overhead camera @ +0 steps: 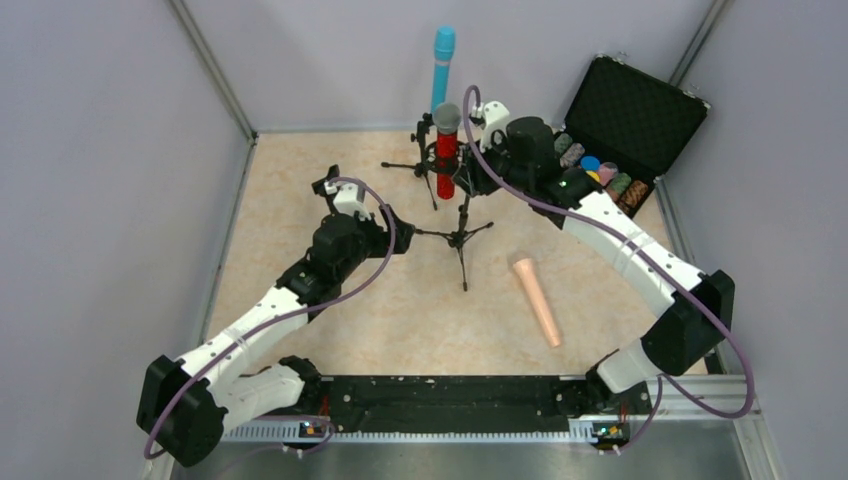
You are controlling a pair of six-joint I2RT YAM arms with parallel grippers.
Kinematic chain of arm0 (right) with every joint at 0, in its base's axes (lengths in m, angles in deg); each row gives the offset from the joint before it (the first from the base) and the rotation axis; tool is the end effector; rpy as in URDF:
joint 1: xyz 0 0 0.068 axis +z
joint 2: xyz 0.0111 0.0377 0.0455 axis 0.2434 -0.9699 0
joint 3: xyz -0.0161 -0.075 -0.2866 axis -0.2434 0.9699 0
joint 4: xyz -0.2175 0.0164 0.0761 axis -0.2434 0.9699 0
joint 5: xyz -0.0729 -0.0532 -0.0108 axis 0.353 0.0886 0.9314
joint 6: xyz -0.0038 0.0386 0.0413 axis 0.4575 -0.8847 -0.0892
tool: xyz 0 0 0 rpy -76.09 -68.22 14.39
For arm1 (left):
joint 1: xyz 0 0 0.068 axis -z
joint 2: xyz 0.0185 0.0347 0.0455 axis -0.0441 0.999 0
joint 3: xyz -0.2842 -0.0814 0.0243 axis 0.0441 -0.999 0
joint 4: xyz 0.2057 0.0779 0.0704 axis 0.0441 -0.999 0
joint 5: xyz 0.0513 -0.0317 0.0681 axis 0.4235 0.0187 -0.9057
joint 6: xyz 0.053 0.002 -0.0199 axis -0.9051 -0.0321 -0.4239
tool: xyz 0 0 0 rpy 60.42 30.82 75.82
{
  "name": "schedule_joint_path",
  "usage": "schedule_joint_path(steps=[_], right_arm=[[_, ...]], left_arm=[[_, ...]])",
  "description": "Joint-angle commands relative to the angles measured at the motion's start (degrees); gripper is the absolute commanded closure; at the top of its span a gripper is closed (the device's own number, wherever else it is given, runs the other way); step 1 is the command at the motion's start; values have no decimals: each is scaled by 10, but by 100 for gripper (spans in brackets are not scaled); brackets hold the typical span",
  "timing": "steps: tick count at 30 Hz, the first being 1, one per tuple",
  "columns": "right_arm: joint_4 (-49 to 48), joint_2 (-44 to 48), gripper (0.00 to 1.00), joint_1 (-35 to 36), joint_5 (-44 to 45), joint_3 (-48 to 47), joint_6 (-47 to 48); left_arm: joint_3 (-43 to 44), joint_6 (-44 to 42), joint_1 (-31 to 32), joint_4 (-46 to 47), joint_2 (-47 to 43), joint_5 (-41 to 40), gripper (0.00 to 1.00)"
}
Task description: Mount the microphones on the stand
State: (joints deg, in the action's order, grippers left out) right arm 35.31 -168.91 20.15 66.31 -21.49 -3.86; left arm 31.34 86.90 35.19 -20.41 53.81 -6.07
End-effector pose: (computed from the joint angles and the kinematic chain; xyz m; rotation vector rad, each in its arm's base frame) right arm 0.2581 0.1835 0.4024 -0.6304 1.9348 0.5943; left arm 0.1686 -0.1036 0.3105 -0.0506 1.9358 -0.6697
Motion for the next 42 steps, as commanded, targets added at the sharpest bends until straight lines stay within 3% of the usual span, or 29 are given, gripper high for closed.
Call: schedule_joint_path(steps=[1,13,31,42], right_arm=[[-64,29,100,6,36,-63,-4],[-24,-16,100,5,114,-173,18],[109,-148,100,-53,196,-380,-18],[209,-262,100,-83,179,-524,-86]], left_arm=[[14,-5,-2,15,-8,-6,14],[13,-14,-3,12,-9,-12,14],[10,-17,-3,11,-8,-15,13],[10,-16,-3,10,-4,-1,13]])
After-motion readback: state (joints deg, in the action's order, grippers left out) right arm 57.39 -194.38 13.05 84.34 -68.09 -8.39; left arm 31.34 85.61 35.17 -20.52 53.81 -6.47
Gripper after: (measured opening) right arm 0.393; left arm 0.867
